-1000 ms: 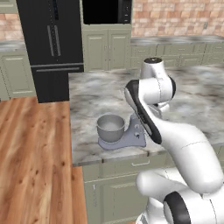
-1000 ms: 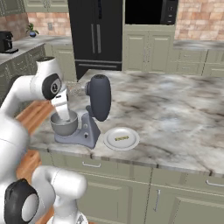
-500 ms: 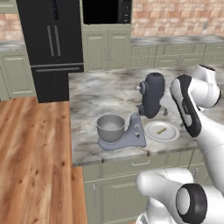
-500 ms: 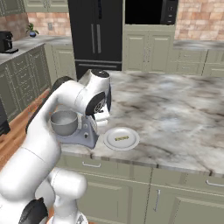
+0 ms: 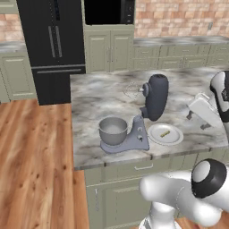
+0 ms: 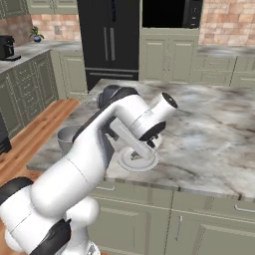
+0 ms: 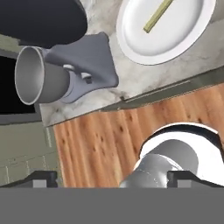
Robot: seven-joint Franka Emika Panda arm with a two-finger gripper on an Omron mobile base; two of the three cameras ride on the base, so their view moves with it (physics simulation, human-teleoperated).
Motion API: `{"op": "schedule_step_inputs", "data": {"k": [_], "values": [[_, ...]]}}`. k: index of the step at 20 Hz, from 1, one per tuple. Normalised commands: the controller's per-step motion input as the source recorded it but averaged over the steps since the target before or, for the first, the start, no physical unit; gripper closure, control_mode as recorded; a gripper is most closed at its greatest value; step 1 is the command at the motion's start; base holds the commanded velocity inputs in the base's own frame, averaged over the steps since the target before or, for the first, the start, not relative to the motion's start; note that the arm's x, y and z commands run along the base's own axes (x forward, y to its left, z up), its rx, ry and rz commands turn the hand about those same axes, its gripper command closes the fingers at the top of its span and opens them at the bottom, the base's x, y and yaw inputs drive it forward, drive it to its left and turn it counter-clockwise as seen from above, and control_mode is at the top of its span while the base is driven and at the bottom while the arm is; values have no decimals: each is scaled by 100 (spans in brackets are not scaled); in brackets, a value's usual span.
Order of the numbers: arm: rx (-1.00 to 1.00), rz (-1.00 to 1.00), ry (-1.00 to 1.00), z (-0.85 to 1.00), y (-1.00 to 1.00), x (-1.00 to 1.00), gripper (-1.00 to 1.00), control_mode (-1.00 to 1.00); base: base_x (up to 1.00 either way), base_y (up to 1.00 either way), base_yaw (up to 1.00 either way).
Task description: Add butter and sugar cubes to the stand mixer bowl and then turn on the stand mixer to begin making frosting.
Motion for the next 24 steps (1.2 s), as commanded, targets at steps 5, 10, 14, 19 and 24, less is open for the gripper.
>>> {"op": "schedule_step_inputs", "data": {"k": [5, 10, 14, 19, 24], "values": [[9, 70, -51, -10, -32, -26, -100, -100, 0, 0, 0], [9, 63, -59, -13, -3, -50, -100, -100, 0, 0, 0], [10, 59, -62, -4, 0, -11, -100, -100, 0, 0, 0], [11, 47, -69, -22, 0, 1, -100, -100, 0, 0, 0], [11, 34, -57, -27, 0, 14, -100, -100, 0, 0, 0]]}}
